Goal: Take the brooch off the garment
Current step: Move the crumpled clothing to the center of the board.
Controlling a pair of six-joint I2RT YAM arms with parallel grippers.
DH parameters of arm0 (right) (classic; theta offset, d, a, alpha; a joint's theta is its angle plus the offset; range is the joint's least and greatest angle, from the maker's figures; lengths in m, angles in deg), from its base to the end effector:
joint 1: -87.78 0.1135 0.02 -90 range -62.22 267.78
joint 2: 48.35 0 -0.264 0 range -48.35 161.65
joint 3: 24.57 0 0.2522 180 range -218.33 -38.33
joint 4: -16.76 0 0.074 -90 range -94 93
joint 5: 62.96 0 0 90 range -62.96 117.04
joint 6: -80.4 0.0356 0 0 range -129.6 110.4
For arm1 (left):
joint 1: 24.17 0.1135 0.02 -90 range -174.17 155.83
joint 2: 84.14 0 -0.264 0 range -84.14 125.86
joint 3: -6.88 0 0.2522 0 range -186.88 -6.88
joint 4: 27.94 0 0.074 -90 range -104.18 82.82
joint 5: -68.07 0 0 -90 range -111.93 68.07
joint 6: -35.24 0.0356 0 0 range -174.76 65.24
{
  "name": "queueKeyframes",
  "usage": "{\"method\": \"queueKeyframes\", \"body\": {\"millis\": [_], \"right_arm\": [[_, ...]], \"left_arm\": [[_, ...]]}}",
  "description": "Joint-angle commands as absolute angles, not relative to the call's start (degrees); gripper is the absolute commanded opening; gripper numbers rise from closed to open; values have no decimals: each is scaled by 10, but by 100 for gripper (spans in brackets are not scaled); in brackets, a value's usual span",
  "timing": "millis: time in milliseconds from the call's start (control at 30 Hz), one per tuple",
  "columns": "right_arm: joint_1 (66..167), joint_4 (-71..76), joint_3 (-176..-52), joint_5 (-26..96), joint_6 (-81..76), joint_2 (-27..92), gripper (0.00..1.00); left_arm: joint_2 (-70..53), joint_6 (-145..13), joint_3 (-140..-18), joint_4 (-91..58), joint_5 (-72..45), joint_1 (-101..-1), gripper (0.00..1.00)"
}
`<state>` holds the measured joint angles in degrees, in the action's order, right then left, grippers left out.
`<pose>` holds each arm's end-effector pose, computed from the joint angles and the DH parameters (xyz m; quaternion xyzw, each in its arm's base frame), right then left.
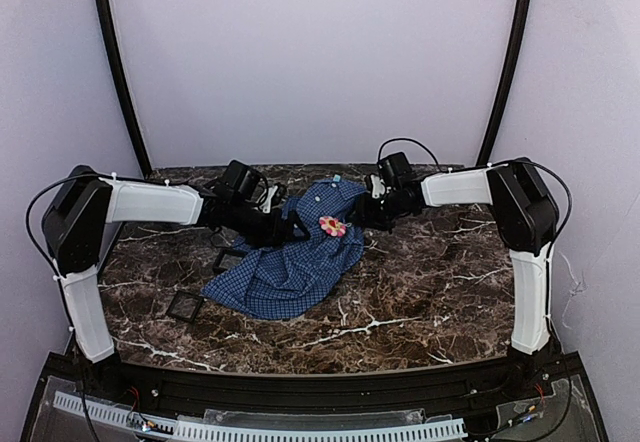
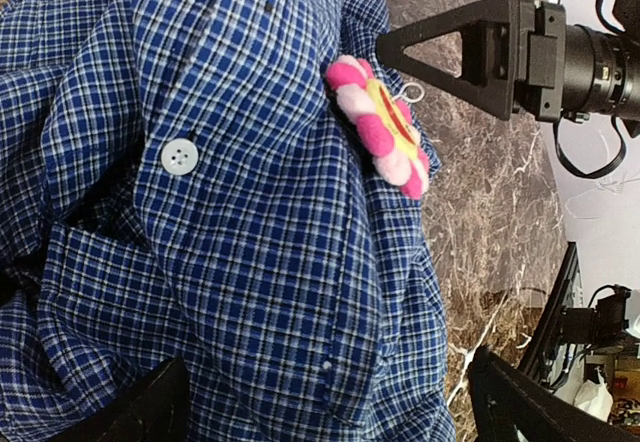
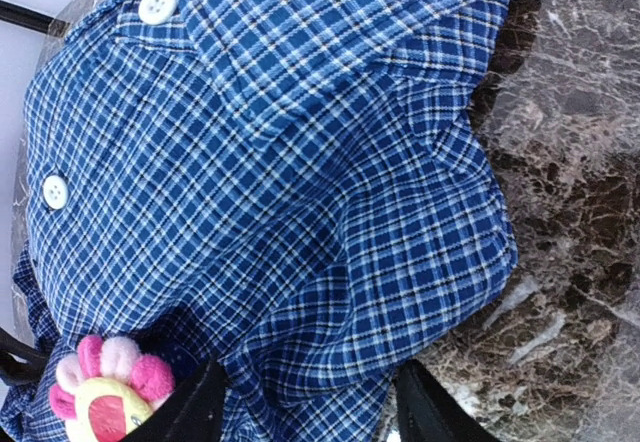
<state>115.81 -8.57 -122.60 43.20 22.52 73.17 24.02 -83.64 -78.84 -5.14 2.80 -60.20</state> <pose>0.4019 0.2252 0.1566 -0.0163 0.9280 0.2884 0.2354 0.3230 -0.2534 0.1926 0.1377 0.8964 -0.3667 0.2076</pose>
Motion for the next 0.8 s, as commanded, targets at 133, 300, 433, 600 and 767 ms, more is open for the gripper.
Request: {"method": "queueKeyframes", "body": {"millis": [133,300,433,600,767], "right_arm": [[1158,-57,-1258,478,238,768,28],[1157,-31,-1260,502,245,760,0],[1156,-8,-1225,482,231,689,0],[1159,2,-1163,451,186,564,0],[1172,-1,-1097,455,142,457,0]], "left_arm": [[285,-825,-826,12,48,-607,68],[289,-820,-843,31,35,-609,24],[261,-809,-858,46,-2,-609,9],[193,-800,-852,21,-31,-609,8],[144,-791,-830,0,-30,-609,8]]}}
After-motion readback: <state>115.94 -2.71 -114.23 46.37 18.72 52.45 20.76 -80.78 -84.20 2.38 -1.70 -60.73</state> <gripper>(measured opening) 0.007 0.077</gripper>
